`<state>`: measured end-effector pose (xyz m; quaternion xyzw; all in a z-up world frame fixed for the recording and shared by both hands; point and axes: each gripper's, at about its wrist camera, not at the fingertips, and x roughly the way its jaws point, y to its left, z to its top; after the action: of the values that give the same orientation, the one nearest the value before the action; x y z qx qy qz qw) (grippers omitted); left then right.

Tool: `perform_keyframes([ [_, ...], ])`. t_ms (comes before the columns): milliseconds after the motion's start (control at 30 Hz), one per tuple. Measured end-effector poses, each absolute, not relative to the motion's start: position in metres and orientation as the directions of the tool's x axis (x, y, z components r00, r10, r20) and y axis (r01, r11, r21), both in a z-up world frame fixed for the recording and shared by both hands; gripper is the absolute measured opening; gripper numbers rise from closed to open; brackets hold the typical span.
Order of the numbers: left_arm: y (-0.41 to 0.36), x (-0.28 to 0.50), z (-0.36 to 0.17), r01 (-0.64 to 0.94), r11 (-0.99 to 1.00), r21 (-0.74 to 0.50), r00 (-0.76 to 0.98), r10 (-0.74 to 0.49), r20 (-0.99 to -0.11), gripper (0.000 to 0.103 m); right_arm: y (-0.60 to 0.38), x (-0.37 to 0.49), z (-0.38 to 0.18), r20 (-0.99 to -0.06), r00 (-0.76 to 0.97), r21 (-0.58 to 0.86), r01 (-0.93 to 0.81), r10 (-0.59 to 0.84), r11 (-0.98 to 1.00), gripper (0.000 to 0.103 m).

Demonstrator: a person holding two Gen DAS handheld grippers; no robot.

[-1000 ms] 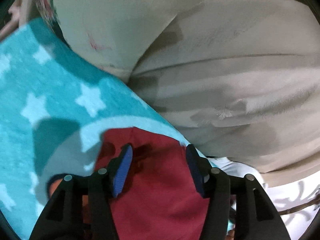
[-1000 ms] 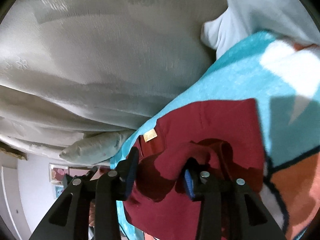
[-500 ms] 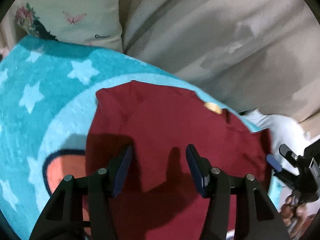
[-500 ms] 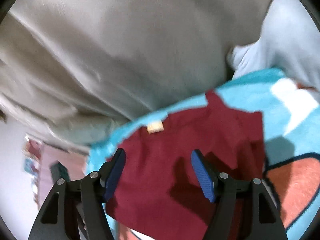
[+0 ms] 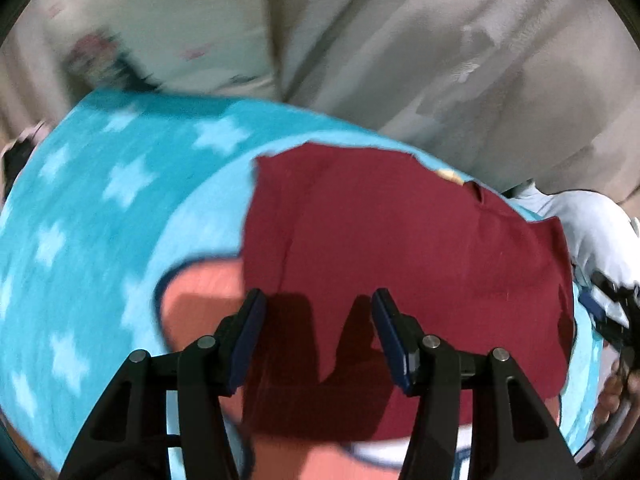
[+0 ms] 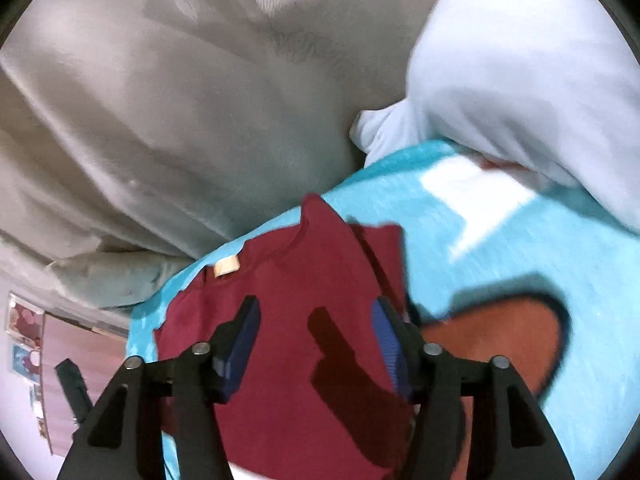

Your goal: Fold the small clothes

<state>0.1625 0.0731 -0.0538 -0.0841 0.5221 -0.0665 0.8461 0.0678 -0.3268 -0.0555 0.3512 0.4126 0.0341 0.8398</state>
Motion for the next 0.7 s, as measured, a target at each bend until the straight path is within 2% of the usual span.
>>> perform_keyframes([
  [100,0.086,0.127,-0.050,-0.071,0.970,-0.232,0.449,-0.176,-0.876,0.054,-0.324,0.036,-0.062,-0.673,0.644,0.624,0.230,0.363,0.747,0.063],
  [300,0.090,0.059,-0.030,-0.196,0.966,-0.172,0.509,-0.050,-0.859,0.054,-0.313,-0.003,-0.072,-0.676,0.606,0.636,0.193,0.418,0.747,0.063],
  [567,0.052,0.015,0.005,-0.165,0.984,-0.062,0.594,0.049,-0.803,0.055,-0.289,-0.033,-0.057,-0.691,0.594,0.574,0.103,0.413,0.812,0.063],
  [700,0.026,-0.001,0.017,-0.116,0.993,-0.008,0.636,0.068,-0.769,0.062,-0.277,-0.047,-0.044,-0.702,0.603,0.509,0.053,0.379,0.859,0.063],
])
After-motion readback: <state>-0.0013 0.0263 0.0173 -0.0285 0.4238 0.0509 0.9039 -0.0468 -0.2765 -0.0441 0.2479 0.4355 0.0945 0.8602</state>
